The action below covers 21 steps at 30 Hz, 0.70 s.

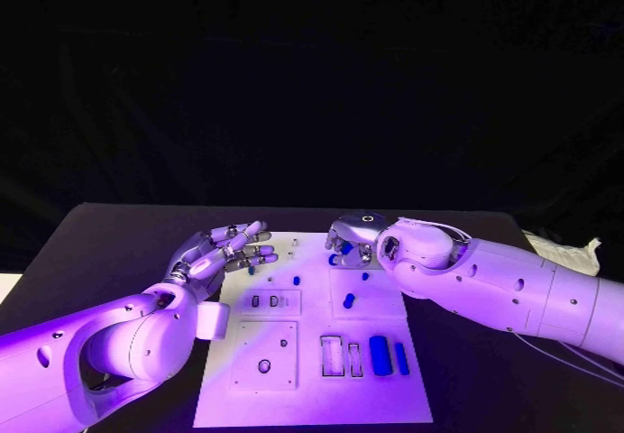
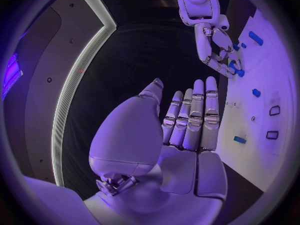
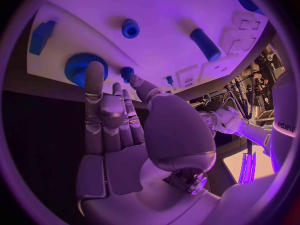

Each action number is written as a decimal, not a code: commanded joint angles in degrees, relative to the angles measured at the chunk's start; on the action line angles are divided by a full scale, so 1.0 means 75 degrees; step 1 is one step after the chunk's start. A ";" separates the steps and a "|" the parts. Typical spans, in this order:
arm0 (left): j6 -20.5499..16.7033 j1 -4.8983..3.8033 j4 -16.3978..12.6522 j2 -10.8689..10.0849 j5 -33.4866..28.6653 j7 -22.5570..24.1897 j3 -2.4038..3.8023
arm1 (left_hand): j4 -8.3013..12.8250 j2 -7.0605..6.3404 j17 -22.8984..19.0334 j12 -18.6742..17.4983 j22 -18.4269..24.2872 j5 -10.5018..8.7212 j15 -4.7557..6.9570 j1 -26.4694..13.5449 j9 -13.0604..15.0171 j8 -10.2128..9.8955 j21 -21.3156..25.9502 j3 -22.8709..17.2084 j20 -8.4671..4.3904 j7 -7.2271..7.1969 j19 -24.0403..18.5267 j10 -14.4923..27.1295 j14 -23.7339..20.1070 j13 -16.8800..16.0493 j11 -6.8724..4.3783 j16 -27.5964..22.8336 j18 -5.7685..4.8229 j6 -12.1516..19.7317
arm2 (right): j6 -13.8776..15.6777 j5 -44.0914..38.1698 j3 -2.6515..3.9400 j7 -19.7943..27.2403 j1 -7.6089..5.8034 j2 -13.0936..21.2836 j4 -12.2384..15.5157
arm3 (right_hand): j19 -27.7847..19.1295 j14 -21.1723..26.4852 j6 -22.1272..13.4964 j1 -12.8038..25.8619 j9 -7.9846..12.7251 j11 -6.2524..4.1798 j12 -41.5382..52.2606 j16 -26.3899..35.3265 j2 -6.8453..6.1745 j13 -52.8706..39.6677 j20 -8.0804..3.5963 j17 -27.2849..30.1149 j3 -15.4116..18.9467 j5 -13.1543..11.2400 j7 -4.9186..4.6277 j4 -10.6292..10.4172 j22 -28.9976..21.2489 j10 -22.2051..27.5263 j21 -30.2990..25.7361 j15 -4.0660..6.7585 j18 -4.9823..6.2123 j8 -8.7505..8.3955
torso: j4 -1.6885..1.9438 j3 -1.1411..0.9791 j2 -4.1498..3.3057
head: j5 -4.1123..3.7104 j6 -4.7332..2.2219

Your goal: Assemble the parts on the task board

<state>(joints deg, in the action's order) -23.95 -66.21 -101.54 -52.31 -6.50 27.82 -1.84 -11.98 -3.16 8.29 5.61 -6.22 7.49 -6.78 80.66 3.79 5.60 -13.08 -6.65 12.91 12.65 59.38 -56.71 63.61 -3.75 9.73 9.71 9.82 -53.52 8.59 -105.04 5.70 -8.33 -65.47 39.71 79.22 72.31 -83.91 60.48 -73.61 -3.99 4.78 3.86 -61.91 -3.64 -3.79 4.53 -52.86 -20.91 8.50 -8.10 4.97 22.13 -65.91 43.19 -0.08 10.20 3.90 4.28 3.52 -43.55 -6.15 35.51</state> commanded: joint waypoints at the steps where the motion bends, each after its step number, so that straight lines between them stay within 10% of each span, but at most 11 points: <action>1: 0.0159 -0.0016 -0.0028 -0.0006 -0.0003 -0.0003 0.0007 | 0.0067 0.0076 0.0013 -0.0043 0.0009 -0.0027 -0.0016 0.0024 -0.0008 -0.0031 0.0046 0.0003 -0.0009 0.0016 0.0055 -0.0050 0.0026 0.0011 0.0030 -0.0053 0.0080 -0.0061 | -0.0400 -0.0076 0.0004 -0.0029 0.0003 -0.0029 0.0002 | -0.0059 -0.0273 0.0081 0.0012 -0.0012 0.0002 -0.0021 -0.0119 -0.0082 0.0010 0.0005 -0.0118 -0.0090 -0.0088 0.0004 -0.0034 0.0091 -0.0076 0.0119 0.0040 0.0030 -0.0002 | 0.0005 -0.0008 -0.0042 | 0.0001 -0.0007; 15: 0.0230 -0.0018 0.0042 0.0017 0.0007 -0.0002 0.0008 | 0.0149 0.0082 0.0040 -0.0067 0.0027 -0.0025 -0.0014 0.0066 -0.0007 -0.0055 0.0071 -0.0013 -0.0012 0.0013 0.0075 -0.0061 0.0040 0.0011 0.0029 -0.0085 0.0080 -0.0073 | -0.0522 -0.0021 0.0004 0.0023 0.0004 -0.0057 -0.0084 | 0.0046 -0.0304 0.0180 -0.0026 -0.0022 -0.0018 -0.0020 -0.0513 -0.0120 0.0009 0.0001 -0.0534 -0.0263 -0.0136 0.0016 -0.0138 0.0714 -0.0162 0.0675 0.0052 -0.0043 0.0007 | 0.0030 0.0008 -0.0083 | -0.0047 0.0070; 21: 0.0251 -0.0018 0.0041 0.0001 0.0007 -0.0005 0.0008 | 0.0173 0.0093 0.0049 -0.0077 0.0033 -0.0024 -0.0013 0.0079 -0.0008 -0.0064 0.0079 -0.0023 -0.0012 0.0016 0.0082 -0.0062 0.0045 0.0012 0.0030 -0.0095 0.0080 -0.0074 | -0.0051 -0.0024 0.0004 0.0051 0.0004 -0.0068 -0.0092 | 0.0453 -0.0356 0.0501 -0.0324 -0.0098 -0.0098 0.0039 -0.0934 0.0106 -0.0018 -0.0023 -0.0960 -0.0672 -0.0357 0.0067 -0.0115 0.2101 -0.0486 0.1775 0.0138 -0.0234 0.0117 | 0.0035 0.0011 -0.0096 | -0.0051 0.0057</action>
<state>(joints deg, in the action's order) -23.53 -66.26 -101.18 -52.34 -6.49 27.56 -1.83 -10.96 -2.72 8.61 5.28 -6.03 7.49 -6.78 81.11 3.80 5.39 -12.80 -6.73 12.70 12.86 59.59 -56.92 63.60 -3.75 9.93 9.10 9.81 -53.73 6.33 -104.89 5.74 -8.21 -65.47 39.33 78.49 75.45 -84.03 63.74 -75.03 -4.31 4.03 3.85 -68.74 -3.44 -3.82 4.36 -59.93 -25.57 5.95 -7.62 4.11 37.07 -69.09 55.87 0.64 8.83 4.27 4.48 3.57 -44.20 -6.51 35.98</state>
